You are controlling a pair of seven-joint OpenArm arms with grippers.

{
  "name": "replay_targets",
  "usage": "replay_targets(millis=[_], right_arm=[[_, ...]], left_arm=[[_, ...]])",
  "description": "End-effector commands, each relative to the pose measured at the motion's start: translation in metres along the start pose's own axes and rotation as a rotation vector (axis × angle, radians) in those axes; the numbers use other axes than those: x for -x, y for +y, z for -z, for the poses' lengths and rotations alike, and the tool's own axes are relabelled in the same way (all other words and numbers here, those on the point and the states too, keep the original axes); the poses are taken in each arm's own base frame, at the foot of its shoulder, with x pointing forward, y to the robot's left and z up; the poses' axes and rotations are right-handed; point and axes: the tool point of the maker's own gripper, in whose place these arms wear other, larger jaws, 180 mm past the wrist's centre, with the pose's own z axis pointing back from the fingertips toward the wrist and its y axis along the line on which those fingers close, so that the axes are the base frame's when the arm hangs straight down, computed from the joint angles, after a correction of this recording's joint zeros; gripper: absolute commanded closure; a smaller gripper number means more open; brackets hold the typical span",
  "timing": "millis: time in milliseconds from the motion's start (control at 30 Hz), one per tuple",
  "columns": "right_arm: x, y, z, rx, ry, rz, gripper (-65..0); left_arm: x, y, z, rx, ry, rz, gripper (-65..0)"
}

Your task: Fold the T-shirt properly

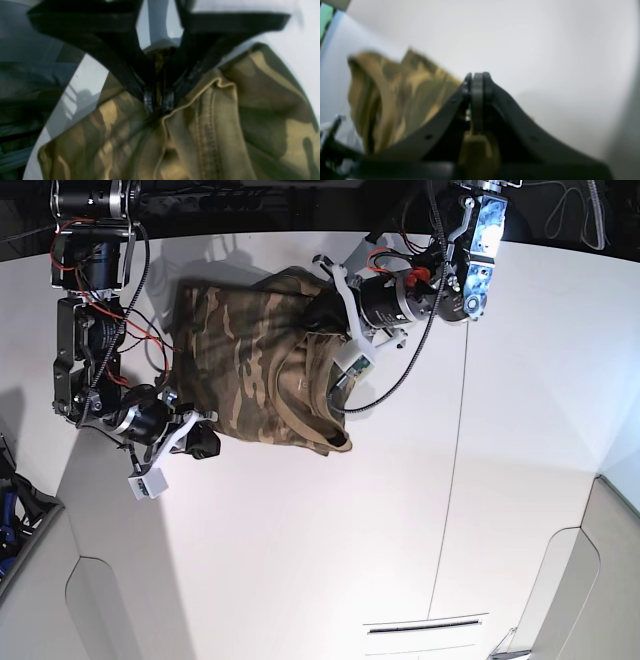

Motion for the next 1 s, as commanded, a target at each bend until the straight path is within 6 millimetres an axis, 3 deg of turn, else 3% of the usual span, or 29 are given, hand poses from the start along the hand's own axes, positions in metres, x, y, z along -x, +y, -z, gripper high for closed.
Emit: replay_targets(millis=[0, 167, 333, 633, 800, 967], right_arm=[[-0.019, 0.002, -0.005, -0.017, -0.043, -0.016, 0.0], [-0.014, 0.009, -0.005, -0.055, -0.019, 0.011, 0.0], [-0.011, 0.002, -0.009, -0.041, -0.009, 0.008, 0.0], [0.025, 0.011, -0.011, -0.095, 0.004, 0.102, 0.0], [0.051, 0.014, -0.014, -0.099, 0.037, 0.129, 0.0], [0.067, 0.028, -0.016, -0.145, 0.033, 0.183, 0.0]], left_arm=[[-0.012, 0.005, 0.000, -0.010, -0.029, 0.015, -5.6], [-0.024, 0.043, 0.008, -0.116, -0.015, 0.023, -5.6], [-0.037, 0.075, 0.017, -0.178, 0.006, 0.004, -5.6], [-0.088, 0.127, 0.020, -0.306, -0.070, -0.012, -5.6], [-0.108, 0.135, 0.022, -0.314, -0.084, -0.011, -5.6], [-0.109, 0.132, 0.024, -0.306, -0.087, -0.014, -5.6]])
